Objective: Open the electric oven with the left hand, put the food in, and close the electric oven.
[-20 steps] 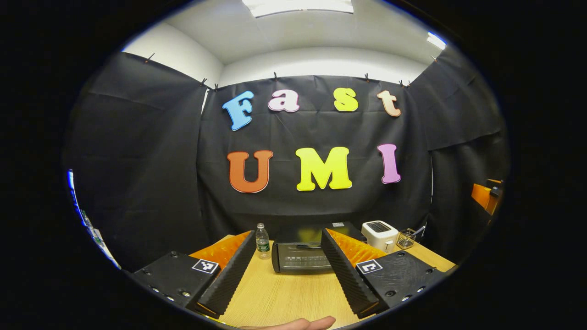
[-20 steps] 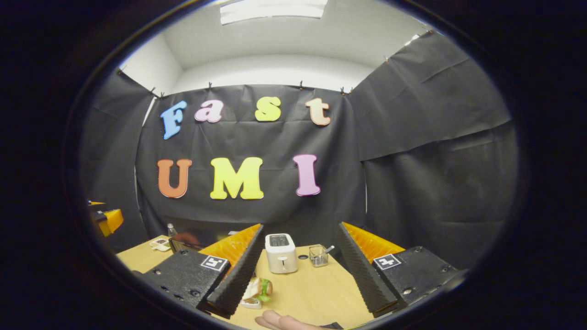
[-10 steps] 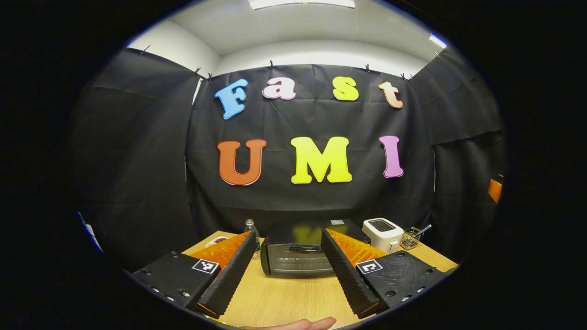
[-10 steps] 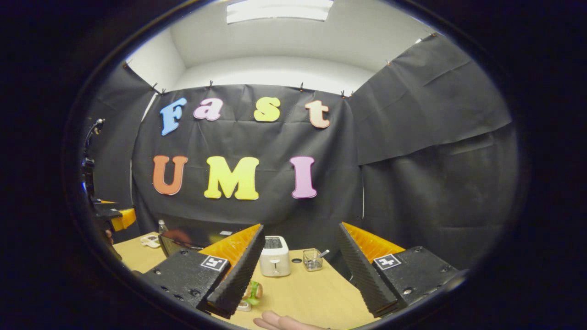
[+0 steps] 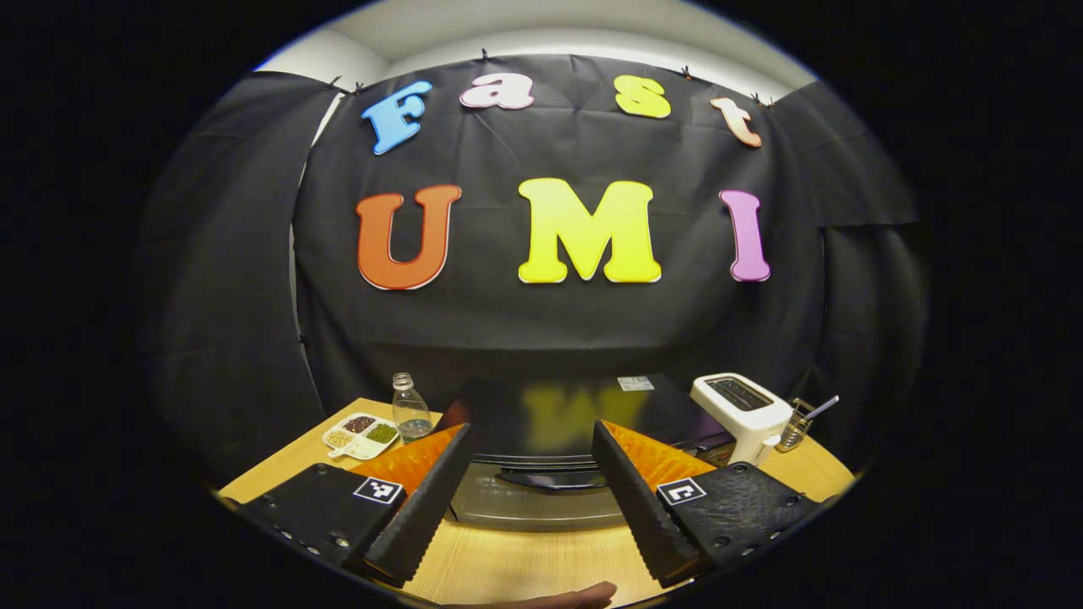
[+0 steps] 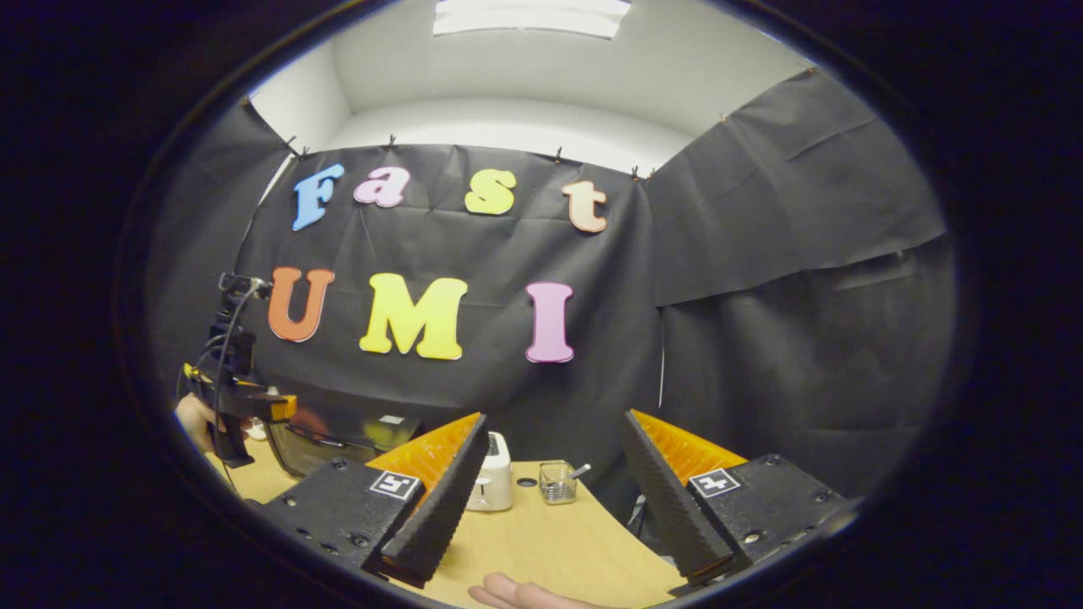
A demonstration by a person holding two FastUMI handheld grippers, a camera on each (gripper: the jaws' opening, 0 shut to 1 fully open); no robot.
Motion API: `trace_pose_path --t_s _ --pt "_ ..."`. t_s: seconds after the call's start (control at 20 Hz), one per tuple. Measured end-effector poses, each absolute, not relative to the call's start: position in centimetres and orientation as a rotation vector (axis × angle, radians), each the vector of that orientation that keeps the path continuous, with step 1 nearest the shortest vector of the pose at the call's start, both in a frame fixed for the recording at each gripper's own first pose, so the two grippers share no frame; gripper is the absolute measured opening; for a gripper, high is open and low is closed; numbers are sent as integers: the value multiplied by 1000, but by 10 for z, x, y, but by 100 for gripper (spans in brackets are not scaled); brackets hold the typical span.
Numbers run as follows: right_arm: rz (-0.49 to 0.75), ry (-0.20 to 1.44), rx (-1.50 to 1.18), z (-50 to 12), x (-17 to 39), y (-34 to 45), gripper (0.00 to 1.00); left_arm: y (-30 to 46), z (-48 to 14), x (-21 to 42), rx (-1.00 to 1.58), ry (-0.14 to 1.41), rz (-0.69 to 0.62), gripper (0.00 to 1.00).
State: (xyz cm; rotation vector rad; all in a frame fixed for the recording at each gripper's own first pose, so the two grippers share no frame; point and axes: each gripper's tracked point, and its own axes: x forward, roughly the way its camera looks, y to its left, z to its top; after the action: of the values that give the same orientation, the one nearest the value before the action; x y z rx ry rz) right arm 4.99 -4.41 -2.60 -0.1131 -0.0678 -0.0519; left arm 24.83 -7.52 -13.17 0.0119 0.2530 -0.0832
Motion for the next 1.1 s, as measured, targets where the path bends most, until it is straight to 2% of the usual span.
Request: trace_pose_path --t_s 0.15,0.2,0.25,0.35,0.4,0.45,0.5,0.55,0.6,1.1 --pt "-41 -81 -105 -23 48 -43 90 -93 -159 271 21 331 -98 93" --pt "-27 -79 -103 -23 48 -43 100 -96 -167 276 28 355 -93 93" --pt "-13 -79 -103 -22 48 -41 90 -99 -175 279 32 379 -91 95" --pt "-1 -95 -99 -16 44 -41 90 -103 -187 283 32 415 -87 96" --pt "1 -106 -101 -13 42 -40 100 -103 -190 286 28 423 -90 96" --pt "2 -112 -103 -10 39 -40 90 -103 -192 286 11 434 -91 90" --pt "7 -118 -103 -9 32 -38 100 -104 -192 287 4 435 -91 98" --pt "10 -124 -101 -6 27 -37 90 -104 -193 286 4 449 -90 98" --pt "14 -133 -99 -3 23 -37 100 -103 -194 284 6 455 -89 99" --pt "3 -167 -119 12 -8 -37 100 -97 -201 230 -34 521 -113 99"
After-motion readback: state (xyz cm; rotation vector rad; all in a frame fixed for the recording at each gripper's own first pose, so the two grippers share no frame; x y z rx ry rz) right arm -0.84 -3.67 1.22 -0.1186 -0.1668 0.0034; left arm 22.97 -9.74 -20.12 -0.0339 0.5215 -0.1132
